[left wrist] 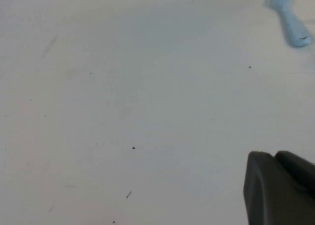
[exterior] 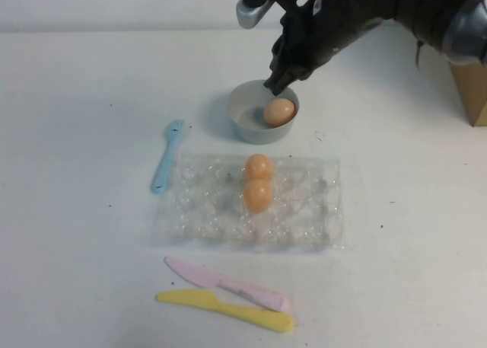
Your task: Take an egg out of the egg box
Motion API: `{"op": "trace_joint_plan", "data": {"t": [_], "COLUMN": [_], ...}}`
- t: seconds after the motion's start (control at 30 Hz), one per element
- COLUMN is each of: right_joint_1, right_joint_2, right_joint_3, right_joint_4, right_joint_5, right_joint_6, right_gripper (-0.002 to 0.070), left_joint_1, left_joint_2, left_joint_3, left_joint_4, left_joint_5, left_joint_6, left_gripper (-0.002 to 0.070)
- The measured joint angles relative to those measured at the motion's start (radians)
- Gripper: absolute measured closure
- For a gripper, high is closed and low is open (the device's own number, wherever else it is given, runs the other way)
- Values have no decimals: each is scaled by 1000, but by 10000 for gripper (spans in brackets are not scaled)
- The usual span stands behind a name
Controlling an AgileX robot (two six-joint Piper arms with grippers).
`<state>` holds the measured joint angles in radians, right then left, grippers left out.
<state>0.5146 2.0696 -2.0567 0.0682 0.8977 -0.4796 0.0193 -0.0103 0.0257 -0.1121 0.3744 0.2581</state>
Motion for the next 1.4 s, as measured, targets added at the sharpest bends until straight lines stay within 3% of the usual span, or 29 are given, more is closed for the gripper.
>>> {"op": "trace_joint_plan", "data": {"t": [0.13, 0.33, 0.47, 0.73, 0.9, 1.1, 1.4], "right_joint_1": [2, 23, 30, 30, 30, 30, -5], "right_joint_2": [-164, -536, -748, -1092, -1309, -1457, -1607], "right_joint_3": [257, 760, 1018, 1328, 1480, 1567, 1682], "right_joint_4": [81, 227, 320, 335, 319, 316, 310], "right_joint_5": [-105, -601, -808, -903, -805, -737, -861], "right_joint_6": [21, 35, 35, 35, 35, 36, 37], "right_gripper": [668, 690, 692, 692, 693, 693, 694], "left_joint_1": [0, 0, 0, 0, 0, 0, 0], "left_joint_2": [0, 0, 0, 0, 0, 0, 0], "left_joint_3": [0, 0, 0, 0, 0, 0, 0], "left_joint_4": [0, 0, 0, 0, 0, 0, 0], "left_joint_5": [0, 0, 0, 0, 0, 0, 0], "left_joint_6": [0, 0, 0, 0, 0, 0, 0], "left_gripper": [678, 678, 678, 678, 678, 678, 678]}}
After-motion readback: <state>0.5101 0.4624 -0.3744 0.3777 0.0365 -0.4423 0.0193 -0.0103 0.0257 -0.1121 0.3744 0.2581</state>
